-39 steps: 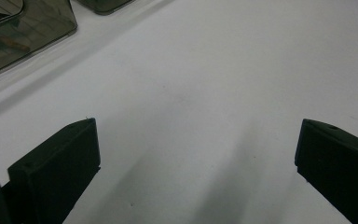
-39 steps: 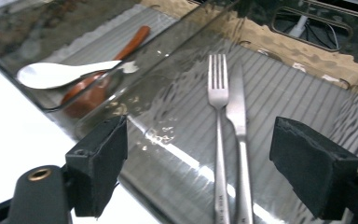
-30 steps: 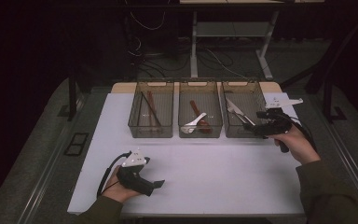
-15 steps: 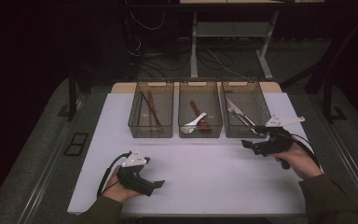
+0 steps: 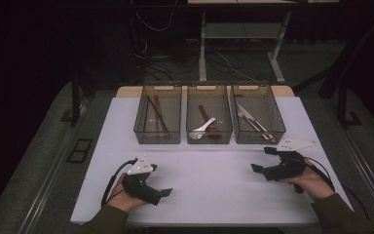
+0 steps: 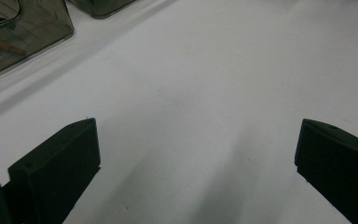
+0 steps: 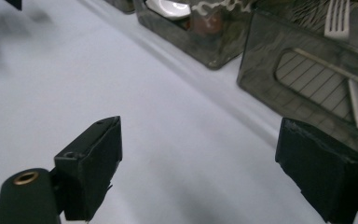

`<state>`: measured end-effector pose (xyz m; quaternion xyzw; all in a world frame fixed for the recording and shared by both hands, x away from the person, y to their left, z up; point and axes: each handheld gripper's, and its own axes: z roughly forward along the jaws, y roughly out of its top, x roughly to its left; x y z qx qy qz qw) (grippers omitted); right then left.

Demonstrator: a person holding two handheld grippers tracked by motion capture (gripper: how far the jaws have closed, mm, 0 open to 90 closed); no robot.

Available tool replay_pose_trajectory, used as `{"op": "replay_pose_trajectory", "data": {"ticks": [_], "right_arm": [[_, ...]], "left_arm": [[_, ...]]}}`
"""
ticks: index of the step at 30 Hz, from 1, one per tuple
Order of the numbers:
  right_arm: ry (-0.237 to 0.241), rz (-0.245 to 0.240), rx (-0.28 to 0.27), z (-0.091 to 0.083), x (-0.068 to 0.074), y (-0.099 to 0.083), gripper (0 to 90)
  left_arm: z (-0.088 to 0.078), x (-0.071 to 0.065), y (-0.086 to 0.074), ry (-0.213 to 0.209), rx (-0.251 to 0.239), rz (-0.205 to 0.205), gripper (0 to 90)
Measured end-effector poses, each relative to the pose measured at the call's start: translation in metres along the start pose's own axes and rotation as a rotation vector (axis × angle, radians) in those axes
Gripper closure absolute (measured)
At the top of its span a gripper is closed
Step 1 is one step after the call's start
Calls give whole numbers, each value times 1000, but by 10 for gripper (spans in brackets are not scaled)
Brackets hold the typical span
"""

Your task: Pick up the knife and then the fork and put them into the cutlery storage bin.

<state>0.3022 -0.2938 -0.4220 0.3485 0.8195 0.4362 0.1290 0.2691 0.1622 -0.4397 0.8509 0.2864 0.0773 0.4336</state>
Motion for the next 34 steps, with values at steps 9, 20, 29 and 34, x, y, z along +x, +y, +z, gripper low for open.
{"op": "replay_pose_trajectory", "data": {"ticks": [9,20,29,34], "right_arm": [[19,-8,7,-1,13,-18,145],[36,-21,15,-3,24,-31,145],[39,-17,20,-2,23,-34,145],[41,-19,19,-3,23,-34,145]], "left_arm": [[0,-1,0,-1,-2,-3,0],[-1,-1,-1,-1,-3,2,0],[-1,-1,-1,1,-3,5,0],[-1,-1,0,0,-3,6,0]]}}
